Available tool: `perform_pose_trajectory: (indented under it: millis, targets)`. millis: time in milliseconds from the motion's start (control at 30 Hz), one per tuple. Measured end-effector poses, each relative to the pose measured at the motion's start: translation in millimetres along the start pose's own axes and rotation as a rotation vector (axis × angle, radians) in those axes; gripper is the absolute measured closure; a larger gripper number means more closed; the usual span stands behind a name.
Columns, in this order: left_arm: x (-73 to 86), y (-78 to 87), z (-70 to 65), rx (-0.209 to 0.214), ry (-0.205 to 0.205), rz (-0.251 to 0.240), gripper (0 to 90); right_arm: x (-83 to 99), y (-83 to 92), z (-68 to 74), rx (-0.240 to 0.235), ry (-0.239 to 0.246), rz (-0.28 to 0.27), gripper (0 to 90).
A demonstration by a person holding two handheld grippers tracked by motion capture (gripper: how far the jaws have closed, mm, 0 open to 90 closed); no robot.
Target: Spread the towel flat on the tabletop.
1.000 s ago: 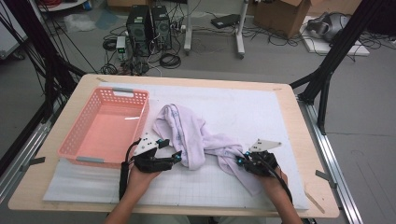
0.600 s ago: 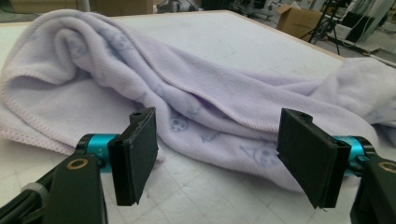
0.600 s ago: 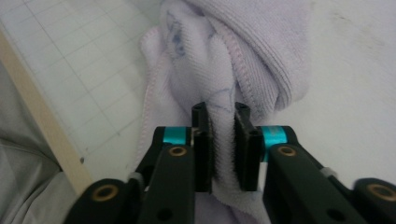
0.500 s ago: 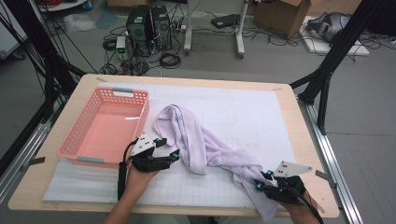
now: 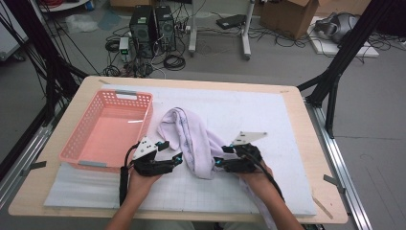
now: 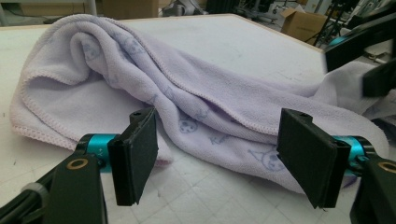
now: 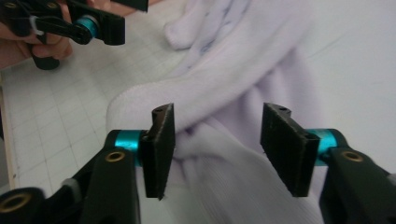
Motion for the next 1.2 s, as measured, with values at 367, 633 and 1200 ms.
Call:
perform_pose_trajectory:
  millis: [367,633,1200]
  targets:
    - [0.4,1.2,1.0,-0.002,-0.002,-0.006,29.6,-5.9,-49.9,8.8,-0.072,0.049,0.109,85.8]
    - [1.0,0.7,1.5,-0.004,0.003,-0.006,29.6,-23.1,0.8,-25.0,0.036,0.016,-0.071,85.5]
    - [4.7,-2.1,-1.9,0.009,-0.015,0.012,32.7,13.2,43.4,-163.9,0.378,-0.152,0.020,85.8]
Point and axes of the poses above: each handheld gripper's, and its own axes: y roughly backward along the jaws, x roughly out of its underside, z roughly to its left, the point moved 8 cm from there along -y, roughly forward along the jaws, and after that the axes turned 12 degrees about y, right-handed, at the moved point
